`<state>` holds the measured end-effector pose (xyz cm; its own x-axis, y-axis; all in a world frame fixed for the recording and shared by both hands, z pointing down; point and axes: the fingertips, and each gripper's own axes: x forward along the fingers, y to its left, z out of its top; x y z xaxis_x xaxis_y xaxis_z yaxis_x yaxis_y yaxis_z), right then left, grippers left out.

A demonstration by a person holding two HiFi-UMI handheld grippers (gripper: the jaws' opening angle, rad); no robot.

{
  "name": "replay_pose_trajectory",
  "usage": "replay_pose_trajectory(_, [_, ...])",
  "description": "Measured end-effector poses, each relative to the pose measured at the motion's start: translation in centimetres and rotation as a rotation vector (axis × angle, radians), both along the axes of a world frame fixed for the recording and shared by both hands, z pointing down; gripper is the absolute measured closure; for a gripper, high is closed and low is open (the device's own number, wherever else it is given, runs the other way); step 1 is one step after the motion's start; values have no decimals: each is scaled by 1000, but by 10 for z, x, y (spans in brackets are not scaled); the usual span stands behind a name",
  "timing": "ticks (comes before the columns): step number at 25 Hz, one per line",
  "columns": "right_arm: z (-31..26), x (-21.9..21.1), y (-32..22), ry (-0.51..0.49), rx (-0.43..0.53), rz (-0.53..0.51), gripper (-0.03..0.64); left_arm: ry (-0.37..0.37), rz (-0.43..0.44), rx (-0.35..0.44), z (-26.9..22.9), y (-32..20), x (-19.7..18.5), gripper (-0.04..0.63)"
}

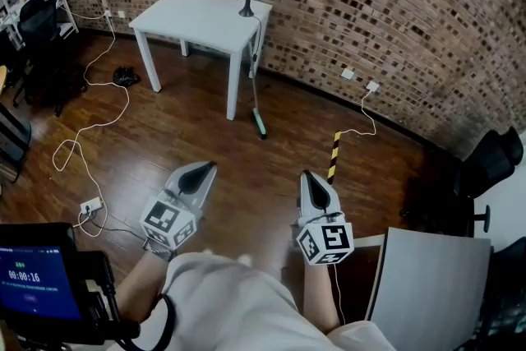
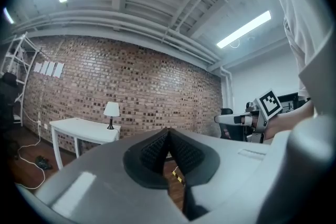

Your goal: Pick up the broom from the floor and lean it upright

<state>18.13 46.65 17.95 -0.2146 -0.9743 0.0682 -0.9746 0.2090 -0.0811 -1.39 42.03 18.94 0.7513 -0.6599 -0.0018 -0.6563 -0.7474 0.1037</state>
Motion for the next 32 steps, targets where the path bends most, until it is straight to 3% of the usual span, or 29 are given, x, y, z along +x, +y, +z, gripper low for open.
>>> replay_pose_trajectory(32, [16, -9, -21, 53, -27, 16, 605, -42, 3, 47, 11, -22, -7, 594])
